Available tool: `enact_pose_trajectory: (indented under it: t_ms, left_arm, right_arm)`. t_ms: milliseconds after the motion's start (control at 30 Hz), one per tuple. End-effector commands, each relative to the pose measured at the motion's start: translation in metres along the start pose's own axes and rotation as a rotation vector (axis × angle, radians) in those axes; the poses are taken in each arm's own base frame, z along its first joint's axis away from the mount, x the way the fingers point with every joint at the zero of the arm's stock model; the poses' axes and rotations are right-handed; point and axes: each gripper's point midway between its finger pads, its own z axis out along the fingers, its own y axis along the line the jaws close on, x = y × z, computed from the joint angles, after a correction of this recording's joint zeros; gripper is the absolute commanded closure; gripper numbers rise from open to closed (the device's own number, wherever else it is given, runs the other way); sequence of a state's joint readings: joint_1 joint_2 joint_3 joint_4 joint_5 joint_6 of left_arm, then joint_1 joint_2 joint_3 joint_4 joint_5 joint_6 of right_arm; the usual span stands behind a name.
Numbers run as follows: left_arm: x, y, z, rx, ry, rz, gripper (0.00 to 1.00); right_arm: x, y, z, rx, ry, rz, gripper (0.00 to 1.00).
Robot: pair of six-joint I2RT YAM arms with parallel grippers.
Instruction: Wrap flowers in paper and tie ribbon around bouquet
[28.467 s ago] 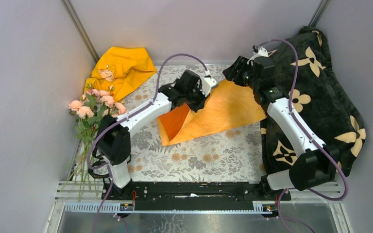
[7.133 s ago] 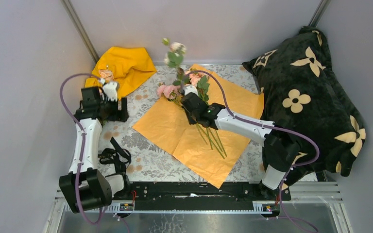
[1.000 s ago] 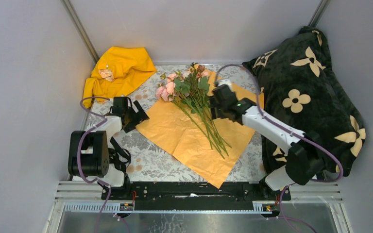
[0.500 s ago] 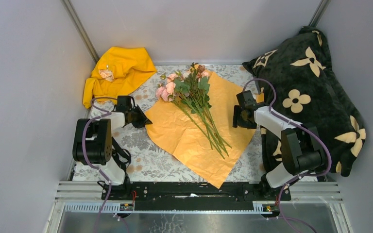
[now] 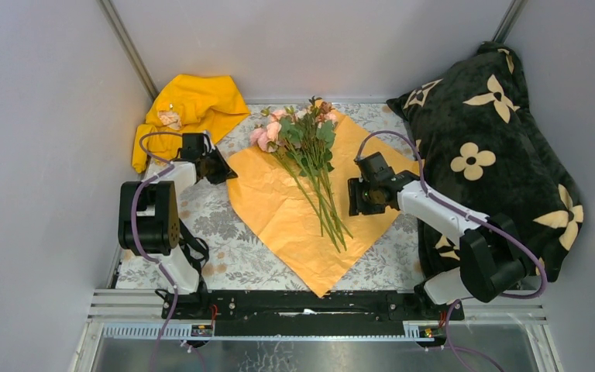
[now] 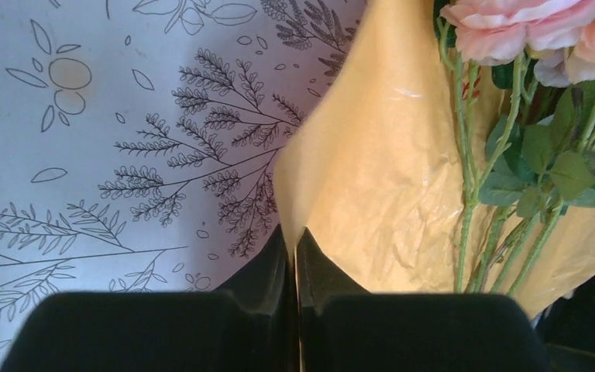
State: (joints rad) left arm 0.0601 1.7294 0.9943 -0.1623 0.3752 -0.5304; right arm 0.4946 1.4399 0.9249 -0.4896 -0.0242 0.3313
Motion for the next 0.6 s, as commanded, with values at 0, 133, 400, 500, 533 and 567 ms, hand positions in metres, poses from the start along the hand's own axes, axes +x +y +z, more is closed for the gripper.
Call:
enact_pose_trajectory:
  t_ms: [0, 133, 400, 500, 533, 567]
  left_arm:
    - [-0.008, 0.008, 0.0, -0.03, -0.022, 0.062, 0.68]
    - [-0.028, -0.008, -0.023, -0.011, -0.091, 0.167, 0.35]
    - [0.064, -0.111, -0.085, 0.31, 0.004, 1.022, 0.28]
    - [0.146, -0.111, -0.097, 0.417, 0.192, 1.332, 0.26]
    - [0.17, -0.106, -0.099, 0.429, 0.238, 1.423, 0.26]
    - [0.194, -0.102, -0.101, 0.452, 0.277, 1.523, 0.24]
  right_arm:
    - [0.011, 0.009, -0.001, -0.028, 0.004, 0.066, 0.47]
    - [0.007, 0.01, 0.009, -0.021, -0.011, 0.075, 0.57]
    - [0.006, 0.009, 0.037, 0.015, 0.006, 0.063, 0.86]
    - [0.017, 0.012, 0.046, 0.006, 0.032, 0.064, 0.87]
    - [0.021, 0.017, 0.048, -0.016, 0.043, 0.066, 0.88]
    - [0.022, 0.021, 0.049, -0.036, 0.046, 0.069, 0.88]
